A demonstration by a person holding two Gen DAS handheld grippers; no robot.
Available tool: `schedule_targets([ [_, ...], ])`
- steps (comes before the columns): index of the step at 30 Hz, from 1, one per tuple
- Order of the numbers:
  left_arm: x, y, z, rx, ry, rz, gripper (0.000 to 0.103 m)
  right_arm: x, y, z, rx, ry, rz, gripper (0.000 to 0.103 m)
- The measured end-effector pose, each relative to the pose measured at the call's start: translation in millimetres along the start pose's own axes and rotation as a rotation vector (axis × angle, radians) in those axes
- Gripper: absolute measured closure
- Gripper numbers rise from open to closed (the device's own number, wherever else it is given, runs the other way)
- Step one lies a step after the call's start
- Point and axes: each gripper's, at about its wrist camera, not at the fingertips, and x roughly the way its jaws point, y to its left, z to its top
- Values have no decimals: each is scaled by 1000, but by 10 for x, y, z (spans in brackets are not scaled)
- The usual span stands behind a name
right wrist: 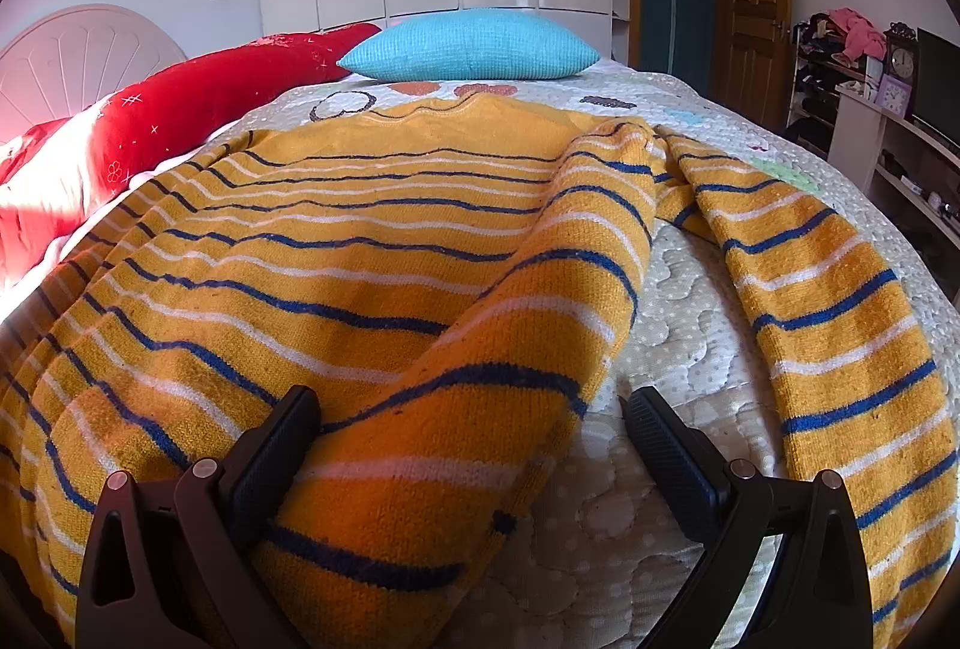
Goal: Fold small clothes
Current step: 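Grasp a sweater sleeve with the left gripper and fold it across the body, then grasp the other sleeve with the right gripper and fold it across the body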
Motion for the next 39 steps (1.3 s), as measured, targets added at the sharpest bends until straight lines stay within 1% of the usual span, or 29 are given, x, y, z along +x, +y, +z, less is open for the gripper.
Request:
schedule_targets([
  [2,77,-31,-34,15,44,-35,31,-4,-5,-1,-2,2,-1,0],
  [3,130,-38,-38,14,73,-44,68,-3,-6,1,-2,3,-1,0],
  [4,145,-29,-28,-4,83,-50,73,-1,-8,3,-3,5,0,0],
  [5,128,4,3,-28,71,-65,79,1,-9,4,-4,6,0,0],
  [6,102,40,51,-39,58,-66,89,1,-7,3,-5,7,-1,0],
  [9,51,218,266,-104,31,-75,89,-1,0,1,-9,7,-4,0],
  [10,35,278,346,-121,18,-55,90,-1,-1,1,-9,6,-4,0],
  [12,-19,413,511,-145,-45,66,90,-2,3,2,-9,5,-4,0],
  [13,-33,501,585,-177,-62,99,89,-2,4,2,-9,4,-5,0],
  [14,-39,597,640,-222,-64,94,88,-1,4,2,-9,4,-4,0],
  [16,-69,762,686,-303,-63,47,86,-1,4,2,-8,4,-4,0],
  [17,-103,780,675,-315,-71,34,86,-1,4,1,-8,4,-5,0],
  [18,-139,758,647,-309,-77,29,81,-2,4,1,-8,4,-5,0],
  [19,-170,701,607,-290,-80,25,72,-1,4,2,-8,4,-4,0],
  [20,-203,622,553,-263,-79,21,66,-2,4,2,-9,4,-4,0],
  [21,-231,535,496,-235,-78,14,57,-2,4,1,-9,5,-4,0],
  [22,-267,450,422,-209,-80,-2,53,-1,4,1,-8,6,-3,0],
  [24,-319,268,284,-167,-69,-67,51,3,1,8,-9,11,0,0],
  [25,-326,164,214,-152,-57,-110,44,8,-2,16,-9,16,3,0],
  [26,-315,68,148,-142,-40,-151,41,14,-3,30,-12,24,3,0],
  [29,-245,-254,-42,-93,3,-259,39,17,6,83,-13,65,1,1],
  [31,-204,-457,-130,-37,17,-274,39,6,9,112,2,83,27,8],
  [32,-195,-539,-161,-14,20,-270,39,-7,18,127,2,87,48,22],
  [33,-194,-607,-175,6,23,-269,39,-26,33,141,-3,88,73,45],
  [34,-205,-662,-183,21,23,-269,39,-51,38,163,-4,96,110,59],
  [35,-224,-697,-183,30,22,-268,39,-74,17,194,15,113,164,83],
  [36,-246,-713,-170,33,20,-268,39,-100,-41,225,60,134,230,87],
  [37,-277,-721,-150,33,16,-269,39,-142,-144,260,128,145,305,88],
  [39,-345,-716,-110,31,6,-262,39,-290,-340,286,222,127,378,89],
])
